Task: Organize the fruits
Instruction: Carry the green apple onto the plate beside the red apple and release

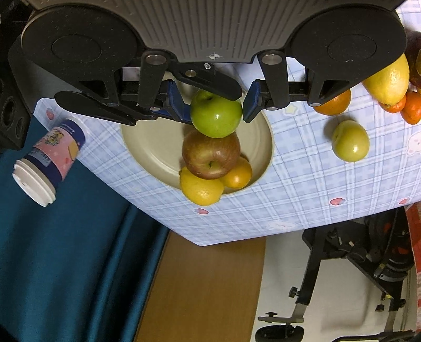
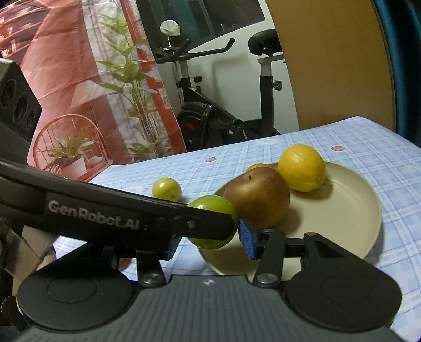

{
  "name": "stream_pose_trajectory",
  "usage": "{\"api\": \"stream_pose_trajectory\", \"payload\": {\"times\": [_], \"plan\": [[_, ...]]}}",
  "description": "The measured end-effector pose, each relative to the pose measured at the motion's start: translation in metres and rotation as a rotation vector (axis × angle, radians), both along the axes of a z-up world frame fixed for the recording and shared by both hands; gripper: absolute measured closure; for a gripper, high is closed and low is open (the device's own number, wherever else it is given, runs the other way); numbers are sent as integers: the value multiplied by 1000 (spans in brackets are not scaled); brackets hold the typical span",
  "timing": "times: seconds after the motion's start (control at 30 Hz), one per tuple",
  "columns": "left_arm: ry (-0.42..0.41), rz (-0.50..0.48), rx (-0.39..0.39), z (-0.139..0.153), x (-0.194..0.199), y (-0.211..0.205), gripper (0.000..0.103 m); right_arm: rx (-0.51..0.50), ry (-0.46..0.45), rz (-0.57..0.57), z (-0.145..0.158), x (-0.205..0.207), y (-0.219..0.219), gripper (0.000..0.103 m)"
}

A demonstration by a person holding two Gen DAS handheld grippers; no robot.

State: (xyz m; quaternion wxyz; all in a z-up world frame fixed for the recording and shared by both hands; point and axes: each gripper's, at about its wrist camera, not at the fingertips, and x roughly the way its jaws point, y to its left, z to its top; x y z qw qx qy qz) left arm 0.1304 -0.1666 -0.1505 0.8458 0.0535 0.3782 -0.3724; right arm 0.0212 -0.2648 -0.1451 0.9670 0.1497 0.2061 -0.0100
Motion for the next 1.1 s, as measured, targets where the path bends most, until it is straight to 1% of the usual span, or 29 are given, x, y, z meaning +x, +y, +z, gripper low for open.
{"api": "stream_pose_trajectory", "payload": {"times": [0.07,0.17,0.4,0.53,0.63,0.7,0.8,0.97,1.1], "plan": [[8,12,-2,-3,5,0,52,-1,0,-1,-1,3,-1,53],[14,29,-4,-7,13,0,52,34,7,-3,-4,7,-4,53],[-3,68,6,-12,27,-6,51,-16,19,-13,-5,21,-1,53],[-26,91,16,-14,33,-9,51,-21,39,-22,-8,28,-3,53],[-34,97,22,-14,36,-10,49,-15,58,-34,-9,33,-4,53],[-31,99,28,-13,35,-11,46,-8,55,-39,-9,34,-5,54],[-35,102,32,-10,34,-7,46,-17,44,-41,-7,32,-3,53],[-53,110,12,1,27,6,46,-48,-10,-35,-4,22,2,45],[-73,129,-9,15,21,26,46,-67,-34,-36,-2,15,5,43]]}}
